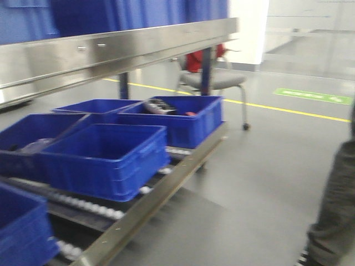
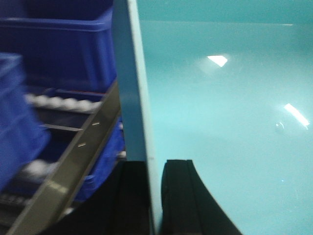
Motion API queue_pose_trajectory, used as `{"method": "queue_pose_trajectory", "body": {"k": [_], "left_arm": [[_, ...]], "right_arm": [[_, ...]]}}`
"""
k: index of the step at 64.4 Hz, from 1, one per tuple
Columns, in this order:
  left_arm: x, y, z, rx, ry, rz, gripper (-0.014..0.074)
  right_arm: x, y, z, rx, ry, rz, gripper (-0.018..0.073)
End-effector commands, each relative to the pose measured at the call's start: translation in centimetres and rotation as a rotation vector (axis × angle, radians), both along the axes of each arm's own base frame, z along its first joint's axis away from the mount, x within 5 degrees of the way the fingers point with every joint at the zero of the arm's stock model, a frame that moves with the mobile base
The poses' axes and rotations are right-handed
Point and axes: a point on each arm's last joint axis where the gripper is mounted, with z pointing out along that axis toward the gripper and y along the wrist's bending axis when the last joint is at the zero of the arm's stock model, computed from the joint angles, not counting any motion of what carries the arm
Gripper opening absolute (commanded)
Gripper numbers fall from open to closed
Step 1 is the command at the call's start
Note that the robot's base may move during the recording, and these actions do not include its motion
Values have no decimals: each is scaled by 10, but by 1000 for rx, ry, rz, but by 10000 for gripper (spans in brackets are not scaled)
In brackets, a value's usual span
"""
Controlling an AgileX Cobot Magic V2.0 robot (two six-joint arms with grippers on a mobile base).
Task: Fetch blue bin and place on conveyor start
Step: 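Drive the base to the grey conveyor table holding the bin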
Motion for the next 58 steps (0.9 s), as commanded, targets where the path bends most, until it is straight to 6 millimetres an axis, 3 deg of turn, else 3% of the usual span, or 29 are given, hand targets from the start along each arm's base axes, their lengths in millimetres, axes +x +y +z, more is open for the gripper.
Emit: {"method": "queue_pose_trajectory", "body": {"k": [1, 58], "left_arm": [[-3, -2, 9, -45, -64, -24, -111], [-3, -2, 9, -45, -64, -24, -111]], "right_arm": [[-3, -1, 11, 13, -86, 7, -153], [-3, -1, 11, 14, -87, 7, -153]]}}
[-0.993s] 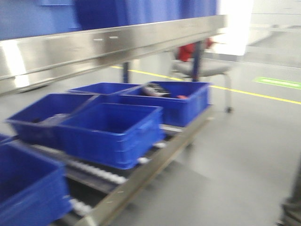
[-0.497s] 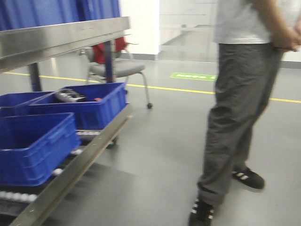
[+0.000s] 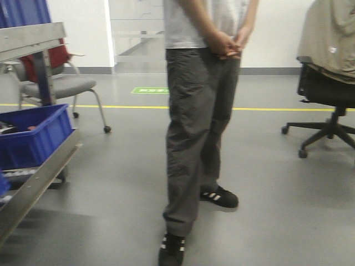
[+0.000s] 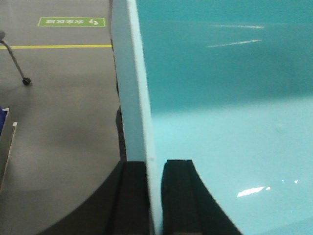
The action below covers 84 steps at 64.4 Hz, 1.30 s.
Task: Fetch blue bin and place on conveyor start
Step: 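Drive the base to the grey conveyor table holding the bin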
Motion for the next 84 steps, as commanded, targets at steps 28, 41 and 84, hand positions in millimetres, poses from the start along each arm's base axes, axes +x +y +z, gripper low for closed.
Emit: {"method": "queue_pose_trajectory", "body": {"k": [28, 41, 84], "left_arm": [[-3, -2, 9, -45, -64, -24, -111], [-3, -2, 9, -45, -64, -24, -111], [-3, -2, 9, -45, -64, -24, -111]], "right_arm": [[-3, -1, 11, 14, -87, 7, -153], [-3, -1, 11, 14, -87, 7, -153], [-3, -1, 11, 14, -87, 7, -153]]}}
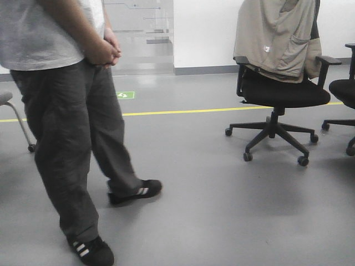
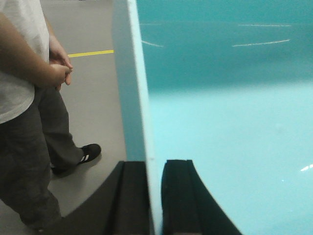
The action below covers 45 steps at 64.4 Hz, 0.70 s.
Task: Fetch blue bin and place on conveyor start
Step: 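Drive the base to the grey conveyor table holding the bin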
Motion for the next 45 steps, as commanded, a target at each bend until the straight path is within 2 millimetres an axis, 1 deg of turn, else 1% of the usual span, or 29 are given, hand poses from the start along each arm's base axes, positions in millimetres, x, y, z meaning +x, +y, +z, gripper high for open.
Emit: {"method": "queue_pose_trajectory", "body": {"k": [1, 45], "left_arm": [[-3, -2, 9, -44, -67, -24, -111], [-3, -2, 9, -44, -67, -24, -111]], "right_arm": [[-2, 0, 10, 14, -84, 6, -153], [-2, 0, 10, 14, -84, 6, -153]]}}
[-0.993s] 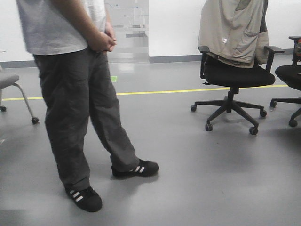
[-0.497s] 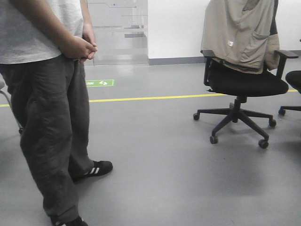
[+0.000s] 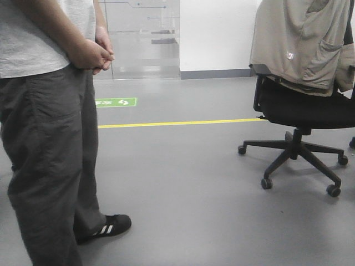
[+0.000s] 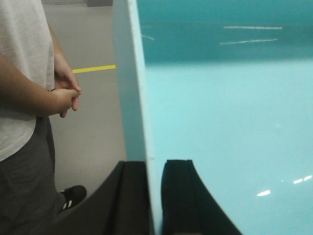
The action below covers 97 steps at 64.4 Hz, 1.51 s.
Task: Fetch blue bin and place on conveyor start
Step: 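Drive the base to the grey conveyor table holding the bin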
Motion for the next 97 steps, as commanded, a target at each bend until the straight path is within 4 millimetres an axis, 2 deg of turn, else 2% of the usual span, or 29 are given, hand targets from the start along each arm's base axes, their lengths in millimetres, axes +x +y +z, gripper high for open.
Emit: {"method": "queue_pose_trajectory", "body": {"k": [1, 97], "left_arm": [[-3, -2, 9, -42, -66, -23, -111], [-3, -2, 9, -42, -66, -23, -111]], "right_arm": [[-2, 0, 10, 14, -82, 6, -153], [-2, 0, 10, 16, -88, 6, -153]]}}
